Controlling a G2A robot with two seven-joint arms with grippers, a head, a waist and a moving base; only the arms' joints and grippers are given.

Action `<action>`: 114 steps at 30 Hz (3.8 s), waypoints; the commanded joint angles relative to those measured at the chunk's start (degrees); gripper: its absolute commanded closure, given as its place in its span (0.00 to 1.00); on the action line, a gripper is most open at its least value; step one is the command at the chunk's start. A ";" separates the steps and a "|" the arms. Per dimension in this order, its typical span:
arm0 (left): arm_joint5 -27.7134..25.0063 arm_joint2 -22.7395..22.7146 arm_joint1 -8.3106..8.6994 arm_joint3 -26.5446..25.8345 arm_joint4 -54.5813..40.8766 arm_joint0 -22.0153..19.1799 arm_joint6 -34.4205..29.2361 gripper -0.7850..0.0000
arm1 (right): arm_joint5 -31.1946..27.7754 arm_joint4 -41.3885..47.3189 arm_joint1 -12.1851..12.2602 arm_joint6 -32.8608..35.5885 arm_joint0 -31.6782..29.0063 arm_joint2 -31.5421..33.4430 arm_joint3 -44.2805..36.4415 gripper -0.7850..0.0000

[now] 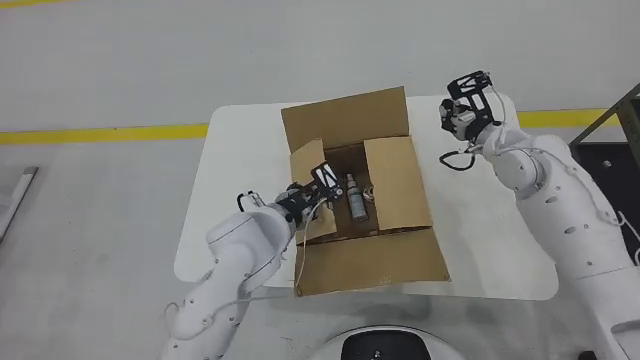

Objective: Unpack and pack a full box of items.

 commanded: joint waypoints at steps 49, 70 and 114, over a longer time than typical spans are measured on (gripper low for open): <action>3.59 1.78 -1.45 5.12 -1.23 -3.01 -3.85 1.00 | -11.17 14.81 -4.54 -5.75 14.76 -8.22 25.80 1.00; 9.47 -14.24 0.50 -7.47 -4.80 7.76 -9.97 0.00 | -34.01 14.37 -8.08 -14.42 22.98 -14.85 40.06 1.00; -4.79 -21.90 3.14 -13.60 -2.82 17.59 -4.71 0.00 | -27.25 3.92 -6.96 -16.12 28.36 -15.61 32.12 1.00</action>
